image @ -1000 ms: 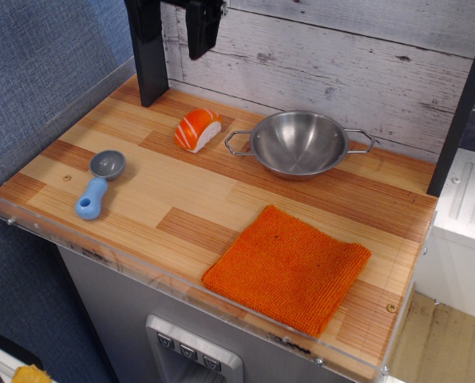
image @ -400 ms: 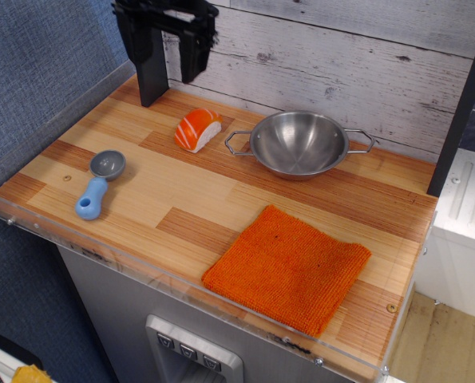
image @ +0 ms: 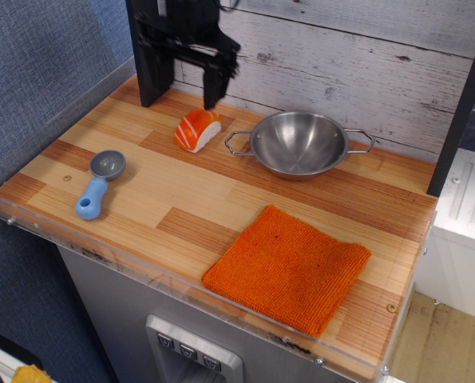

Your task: Pick up the apple and put it on the orange cloth

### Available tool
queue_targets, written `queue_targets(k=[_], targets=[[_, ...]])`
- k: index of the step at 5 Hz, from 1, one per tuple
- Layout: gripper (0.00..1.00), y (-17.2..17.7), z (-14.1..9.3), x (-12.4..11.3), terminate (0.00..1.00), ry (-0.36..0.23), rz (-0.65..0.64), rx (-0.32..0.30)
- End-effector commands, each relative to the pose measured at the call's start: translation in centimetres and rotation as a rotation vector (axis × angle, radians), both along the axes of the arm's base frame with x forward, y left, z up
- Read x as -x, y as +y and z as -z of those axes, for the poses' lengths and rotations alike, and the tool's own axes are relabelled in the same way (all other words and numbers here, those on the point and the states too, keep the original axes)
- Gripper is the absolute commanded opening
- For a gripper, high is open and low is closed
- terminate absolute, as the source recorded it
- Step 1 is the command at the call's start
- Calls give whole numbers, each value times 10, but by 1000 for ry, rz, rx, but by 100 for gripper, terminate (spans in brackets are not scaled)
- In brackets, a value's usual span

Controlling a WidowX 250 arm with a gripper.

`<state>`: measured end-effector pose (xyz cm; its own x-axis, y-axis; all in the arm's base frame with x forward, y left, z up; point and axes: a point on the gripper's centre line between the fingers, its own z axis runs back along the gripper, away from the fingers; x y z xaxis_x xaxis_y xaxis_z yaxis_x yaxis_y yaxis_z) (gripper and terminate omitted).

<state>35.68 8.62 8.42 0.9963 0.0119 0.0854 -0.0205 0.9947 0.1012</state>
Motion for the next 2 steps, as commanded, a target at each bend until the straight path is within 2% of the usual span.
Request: queue_targets(k=[1,2], targets=[[100,-16,12,-19,0,-35,16,19],[100,-16,21,-20,0,-40,23,34]])
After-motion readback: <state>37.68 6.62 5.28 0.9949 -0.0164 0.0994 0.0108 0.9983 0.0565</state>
